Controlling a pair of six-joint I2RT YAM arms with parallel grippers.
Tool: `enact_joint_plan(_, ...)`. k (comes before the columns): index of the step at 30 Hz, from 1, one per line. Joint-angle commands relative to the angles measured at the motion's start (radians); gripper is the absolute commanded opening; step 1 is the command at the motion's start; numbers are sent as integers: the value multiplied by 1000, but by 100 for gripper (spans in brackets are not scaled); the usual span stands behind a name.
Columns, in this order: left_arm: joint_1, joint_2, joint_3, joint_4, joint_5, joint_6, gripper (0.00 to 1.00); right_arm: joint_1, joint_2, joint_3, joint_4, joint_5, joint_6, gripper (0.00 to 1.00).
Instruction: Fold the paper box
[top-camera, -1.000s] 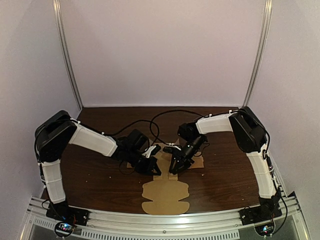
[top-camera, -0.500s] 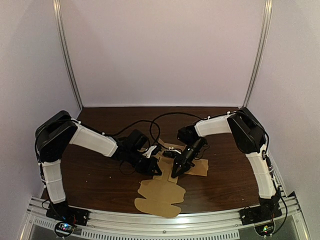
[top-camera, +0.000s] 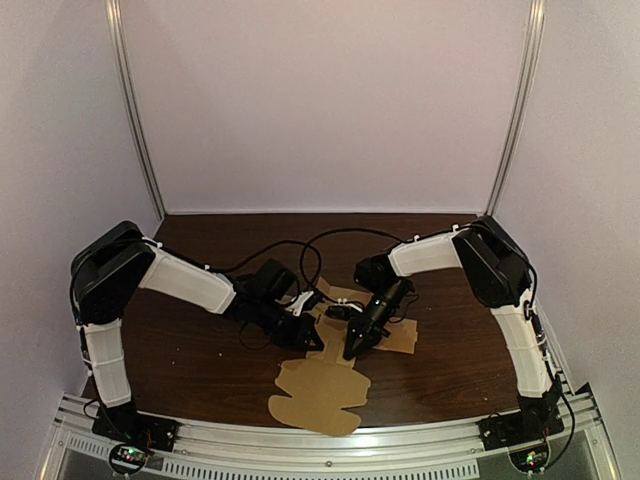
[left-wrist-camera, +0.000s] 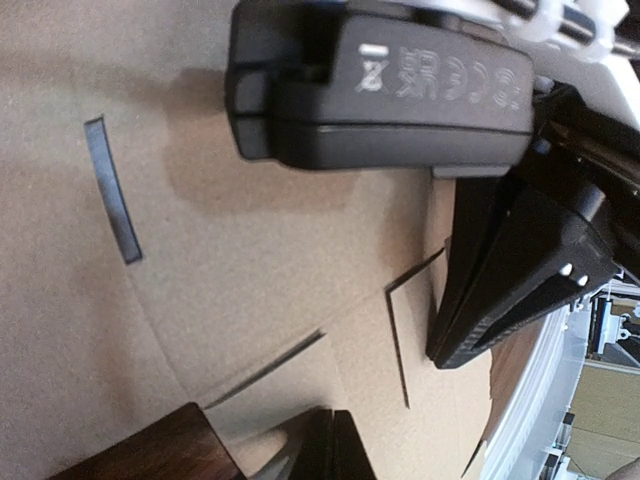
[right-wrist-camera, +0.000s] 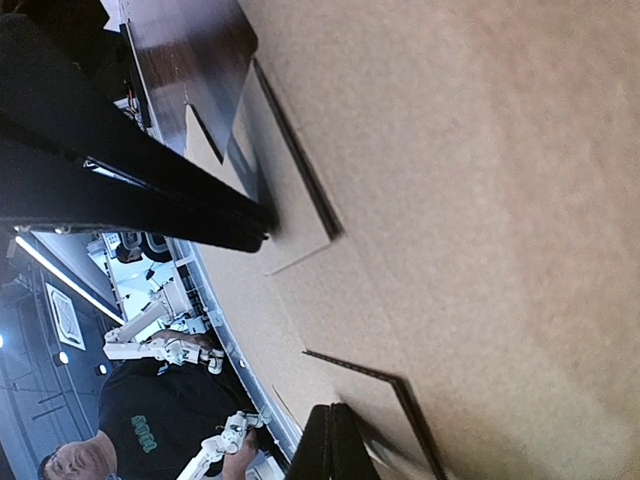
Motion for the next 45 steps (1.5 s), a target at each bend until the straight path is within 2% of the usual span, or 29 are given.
enact_joint_plan(1,-4,90,-43,-149,-139,9,0,21,85,-46,6,196,71,0)
enact_joint_plan(3,-4,79,-39,-159,-143,15,0,21,110,-47,9,246,95,0)
enact_joint_plan(7,-3,-29,-25,-223,-204,56,0,21,127,-15,-6,198,84,0)
enact_joint_plan(10,15,-139,38,-370,-299,121,12,20,115,33,-38,190,41,0)
enact_joint_plan(15,93,-241,159,-493,-405,183,29,17,52,99,-80,142,-10,0)
enact_joint_plan(17,143,-210,228,-519,-401,186,32,14,25,123,-98,117,-29,1)
enact_joint_plan(20,200,-127,331,-544,-362,191,33,3,-16,171,-136,84,-53,11)
enact_joint_plan(25,211,11,474,-547,-289,213,33,-58,-106,294,-208,65,-85,28)
enact_joint_plan(30,210,74,523,-469,-221,160,35,-182,-192,366,-232,81,-101,43)
enact_joint_plan(36,210,148,565,-470,-240,122,39,-289,-268,395,-223,134,-140,52)
enact_joint_plan(40,210,190,581,-445,-215,105,38,-333,-325,385,-155,142,-142,58)
enact_joint_plan(45,208,242,606,-412,-213,84,28,-357,-410,324,12,229,-127,65)
